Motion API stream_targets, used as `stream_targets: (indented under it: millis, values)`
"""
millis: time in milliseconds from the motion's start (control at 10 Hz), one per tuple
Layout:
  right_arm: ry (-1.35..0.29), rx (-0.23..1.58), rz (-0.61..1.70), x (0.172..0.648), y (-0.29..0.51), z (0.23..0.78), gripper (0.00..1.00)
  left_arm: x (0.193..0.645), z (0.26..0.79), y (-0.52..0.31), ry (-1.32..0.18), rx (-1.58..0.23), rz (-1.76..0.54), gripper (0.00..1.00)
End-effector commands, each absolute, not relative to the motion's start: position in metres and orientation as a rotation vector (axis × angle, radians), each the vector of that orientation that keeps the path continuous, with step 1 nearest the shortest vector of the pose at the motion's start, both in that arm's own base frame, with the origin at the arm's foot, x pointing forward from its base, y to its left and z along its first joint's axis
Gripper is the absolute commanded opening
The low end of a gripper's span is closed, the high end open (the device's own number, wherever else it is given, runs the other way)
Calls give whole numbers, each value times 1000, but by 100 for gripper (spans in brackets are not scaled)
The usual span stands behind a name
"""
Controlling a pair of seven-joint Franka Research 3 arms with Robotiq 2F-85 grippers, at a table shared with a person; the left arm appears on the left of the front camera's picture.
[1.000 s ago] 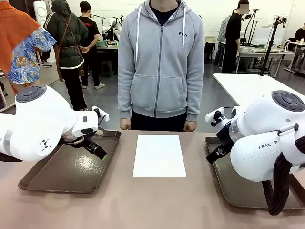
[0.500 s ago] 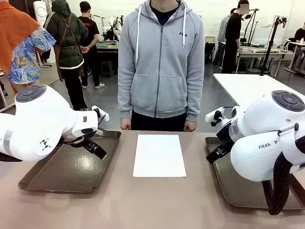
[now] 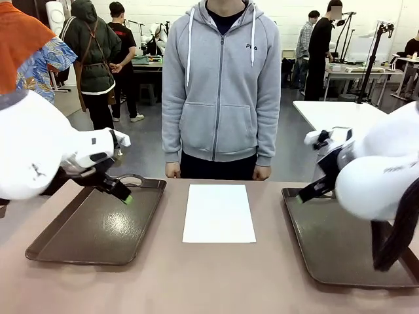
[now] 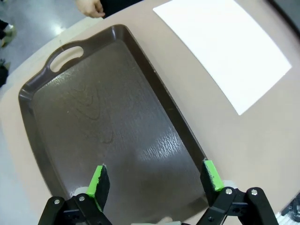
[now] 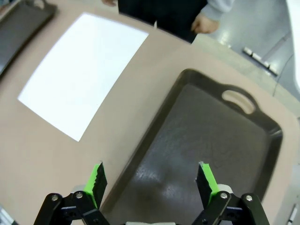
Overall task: Sort the A4 documents.
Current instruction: Receive the A4 Paper.
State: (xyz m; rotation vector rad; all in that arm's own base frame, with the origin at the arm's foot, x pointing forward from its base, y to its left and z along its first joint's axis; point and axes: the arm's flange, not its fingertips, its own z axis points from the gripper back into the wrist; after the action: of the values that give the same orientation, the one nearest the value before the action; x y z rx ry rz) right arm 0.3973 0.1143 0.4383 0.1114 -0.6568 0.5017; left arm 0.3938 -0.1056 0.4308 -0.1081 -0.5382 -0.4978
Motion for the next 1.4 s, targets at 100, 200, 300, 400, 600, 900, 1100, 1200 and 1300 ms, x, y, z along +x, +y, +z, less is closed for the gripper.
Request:
stream_targets:
  millis: [100, 200, 300, 400, 600, 900, 1100, 1200, 1300]
  values:
    - [-746, 207, 524, 317, 32, 477, 100, 331, 456, -76, -565, -248, -566, 100]
    - [-773, 220, 529, 299, 11, 492, 100, 319, 469, -70, -574, -262, -592, 100]
    - [-813, 226, 516, 285, -3, 503, 100, 309, 479, -63, -585, -260, -612, 100]
    - [-853, 246, 501, 275, -14, 509, 100, 301, 488, -53, -616, -238, -609, 100]
    - [-886, 281, 483, 265, -28, 513, 100, 289, 498, -29, -675, -194, -572, 100]
    - [-843, 298, 519, 269, -27, 512, 100, 280, 505, -3, -746, -194, -483, 100]
    - [-830, 304, 528, 274, -24, 513, 100, 275, 505, 0, -766, -191, -491, 100]
    - [-829, 303, 531, 274, -23, 515, 100, 276, 505, 0, -766, -192, -494, 100]
    - [-827, 310, 535, 275, -23, 514, 100, 276, 506, -1, -773, -195, -503, 100]
